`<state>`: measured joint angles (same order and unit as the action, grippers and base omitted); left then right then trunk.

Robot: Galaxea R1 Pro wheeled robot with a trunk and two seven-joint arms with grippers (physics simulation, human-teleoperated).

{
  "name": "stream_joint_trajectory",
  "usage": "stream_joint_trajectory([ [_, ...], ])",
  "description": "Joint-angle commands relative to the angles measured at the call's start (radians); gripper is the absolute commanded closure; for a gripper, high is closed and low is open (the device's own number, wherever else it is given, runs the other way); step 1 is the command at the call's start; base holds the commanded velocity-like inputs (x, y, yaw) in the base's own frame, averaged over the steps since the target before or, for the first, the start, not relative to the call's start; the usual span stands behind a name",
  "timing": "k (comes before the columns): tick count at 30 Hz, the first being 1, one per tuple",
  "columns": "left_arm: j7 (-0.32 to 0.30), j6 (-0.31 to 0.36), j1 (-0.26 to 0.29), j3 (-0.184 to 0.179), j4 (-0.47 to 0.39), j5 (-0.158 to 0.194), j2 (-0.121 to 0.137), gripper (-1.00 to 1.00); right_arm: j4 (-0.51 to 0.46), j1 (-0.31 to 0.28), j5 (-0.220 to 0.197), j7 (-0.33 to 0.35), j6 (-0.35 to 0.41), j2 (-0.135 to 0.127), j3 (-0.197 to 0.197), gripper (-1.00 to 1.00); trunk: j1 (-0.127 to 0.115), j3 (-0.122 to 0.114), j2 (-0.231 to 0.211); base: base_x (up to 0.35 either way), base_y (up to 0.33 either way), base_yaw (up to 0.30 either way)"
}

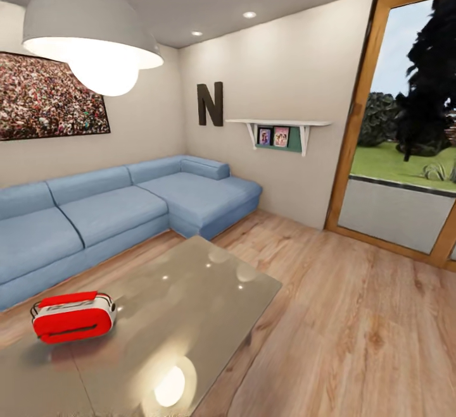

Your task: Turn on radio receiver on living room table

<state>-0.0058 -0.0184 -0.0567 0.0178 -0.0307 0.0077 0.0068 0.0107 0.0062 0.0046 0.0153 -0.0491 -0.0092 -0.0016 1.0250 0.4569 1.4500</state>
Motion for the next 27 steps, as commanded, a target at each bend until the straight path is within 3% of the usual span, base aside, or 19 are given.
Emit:
stream_joint_trajectory([
  [1,0.000,0.000,0.000,0.000,0.000,0.000,0.000,-1.00,0.000,0.000,0.000,0.000,0.000,0.000,0.000,-1.00,0.000,0.000,0.000,0.000,0.000,0.275],
  [27,0.000,0.000,0.000,0.001,0.000,0.000,0.001,-1.00,0.000,0.000,0.002,0.005,0.000,0.000,0.003,-1.00,0.000,0.016,0.000,0.000,0.000,0.230],
])
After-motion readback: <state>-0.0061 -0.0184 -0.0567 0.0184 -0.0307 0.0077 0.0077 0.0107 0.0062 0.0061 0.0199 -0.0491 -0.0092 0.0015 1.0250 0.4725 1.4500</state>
